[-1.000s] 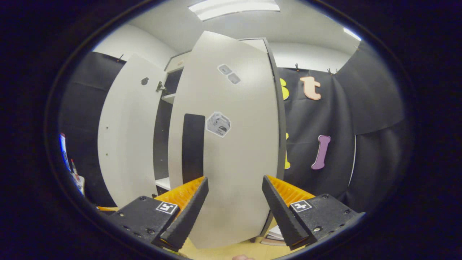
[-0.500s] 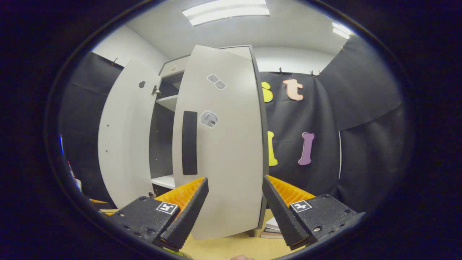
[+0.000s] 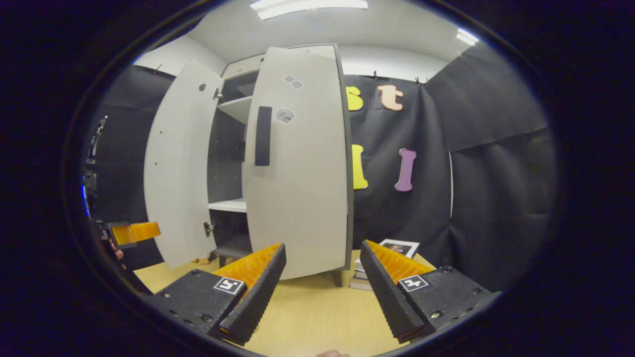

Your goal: Grasp the bottle in the cabinet with the left hand and place it on the coaster, then close the right door with the right hand and the left door with the left hand.

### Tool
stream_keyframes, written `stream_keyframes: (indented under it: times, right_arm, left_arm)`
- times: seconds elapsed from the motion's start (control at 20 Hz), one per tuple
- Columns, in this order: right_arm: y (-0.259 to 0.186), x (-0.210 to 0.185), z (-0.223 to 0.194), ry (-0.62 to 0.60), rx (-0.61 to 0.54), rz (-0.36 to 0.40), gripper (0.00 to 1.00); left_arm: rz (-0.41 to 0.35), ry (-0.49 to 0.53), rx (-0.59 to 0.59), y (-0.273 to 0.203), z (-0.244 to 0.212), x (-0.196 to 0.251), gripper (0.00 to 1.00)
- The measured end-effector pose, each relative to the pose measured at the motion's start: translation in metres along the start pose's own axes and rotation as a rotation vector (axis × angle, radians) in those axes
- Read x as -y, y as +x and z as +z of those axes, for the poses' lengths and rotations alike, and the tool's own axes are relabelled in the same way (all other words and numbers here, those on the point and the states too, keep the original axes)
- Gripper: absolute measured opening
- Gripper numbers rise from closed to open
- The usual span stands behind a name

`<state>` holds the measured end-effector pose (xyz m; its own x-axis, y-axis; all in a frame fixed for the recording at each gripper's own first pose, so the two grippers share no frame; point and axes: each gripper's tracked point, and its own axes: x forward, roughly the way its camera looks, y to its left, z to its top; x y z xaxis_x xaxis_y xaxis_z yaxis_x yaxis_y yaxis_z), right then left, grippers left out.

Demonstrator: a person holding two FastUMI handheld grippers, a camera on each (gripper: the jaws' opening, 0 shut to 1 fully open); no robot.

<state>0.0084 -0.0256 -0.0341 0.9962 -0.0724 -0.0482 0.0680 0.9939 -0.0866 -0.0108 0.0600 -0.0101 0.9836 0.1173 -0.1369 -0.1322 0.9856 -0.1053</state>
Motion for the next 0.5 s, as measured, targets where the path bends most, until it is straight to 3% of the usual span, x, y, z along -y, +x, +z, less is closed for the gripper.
stream_keyframes:
  times: [0.1,0.15,0.2,0.35,0.5]
  right_arm:
    - [0.002,-0.005,0.002,-0.021,0.002,0.015,0.99]
    - [0.003,-0.007,0.004,-0.016,0.009,0.018,0.99]
    - [0.006,-0.013,0.004,-0.005,0.01,0.028,0.98]
    - [0.008,-0.029,0.008,0.027,0.031,0.057,0.94]
    - [0.008,-0.032,0.005,0.013,0.025,0.065,0.99]
  left_arm:
    - [0.07,-0.003,0.054,0.0,0.035,-0.038,0.95]
    - [0.102,-0.01,0.069,0.004,0.051,-0.06,0.9]
    - [0.132,-0.026,0.063,0.008,0.063,-0.08,0.94]
    - [0.181,-0.096,0.088,0.029,0.101,-0.131,0.95]
    - [0.234,-0.112,0.15,0.055,0.132,-0.169,0.95]
